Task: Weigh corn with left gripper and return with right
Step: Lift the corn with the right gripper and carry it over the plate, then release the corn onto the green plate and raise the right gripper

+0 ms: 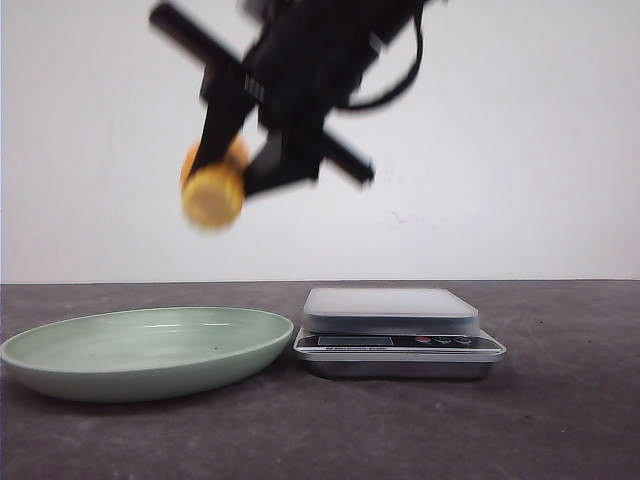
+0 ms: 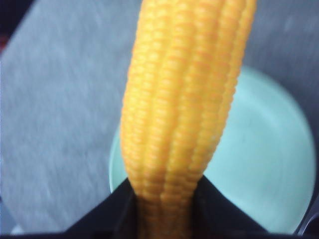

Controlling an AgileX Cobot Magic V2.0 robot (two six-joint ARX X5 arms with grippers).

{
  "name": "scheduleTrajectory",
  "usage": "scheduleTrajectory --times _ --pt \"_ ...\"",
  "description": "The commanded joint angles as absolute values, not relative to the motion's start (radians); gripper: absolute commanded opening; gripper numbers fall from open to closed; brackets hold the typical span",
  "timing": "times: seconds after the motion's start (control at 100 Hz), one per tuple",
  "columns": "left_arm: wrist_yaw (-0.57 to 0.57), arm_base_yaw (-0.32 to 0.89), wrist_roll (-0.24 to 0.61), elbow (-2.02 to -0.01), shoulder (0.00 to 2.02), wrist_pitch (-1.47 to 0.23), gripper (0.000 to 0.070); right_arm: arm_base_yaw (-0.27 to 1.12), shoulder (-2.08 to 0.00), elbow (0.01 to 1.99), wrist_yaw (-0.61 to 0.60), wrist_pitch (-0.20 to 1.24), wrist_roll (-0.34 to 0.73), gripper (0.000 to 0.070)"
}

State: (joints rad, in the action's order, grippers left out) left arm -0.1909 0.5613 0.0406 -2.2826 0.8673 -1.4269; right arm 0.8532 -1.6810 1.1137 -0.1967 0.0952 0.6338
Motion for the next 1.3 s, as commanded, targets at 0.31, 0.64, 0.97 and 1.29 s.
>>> scheduleTrajectory --times 0.31,0.64,0.97,1.29 --pt "-0.190 0.568 0.047 -2.304 0.873 -1.476 0.0382 0.847 -1.815 1.130 -0.342 0.114 0.735 0.0039" --pt "-0.190 0.568 0.045 -2.304 0.873 -1.476 0.0382 0.833 -1.822 1.132 -0.342 0.094 0.738 0.0447" --pt "-0.192 0.568 0.034 -2.304 0.873 -1.476 0.0382 0.822 -1.794 1.300 -0.389 0.157 0.622 0.0364" --pt "-0.278 0.568 0.035 -2.303 0.873 -1.476 0.0382 0.899 -1.586 1.422 -0.112 0.417 0.190 0.0000"
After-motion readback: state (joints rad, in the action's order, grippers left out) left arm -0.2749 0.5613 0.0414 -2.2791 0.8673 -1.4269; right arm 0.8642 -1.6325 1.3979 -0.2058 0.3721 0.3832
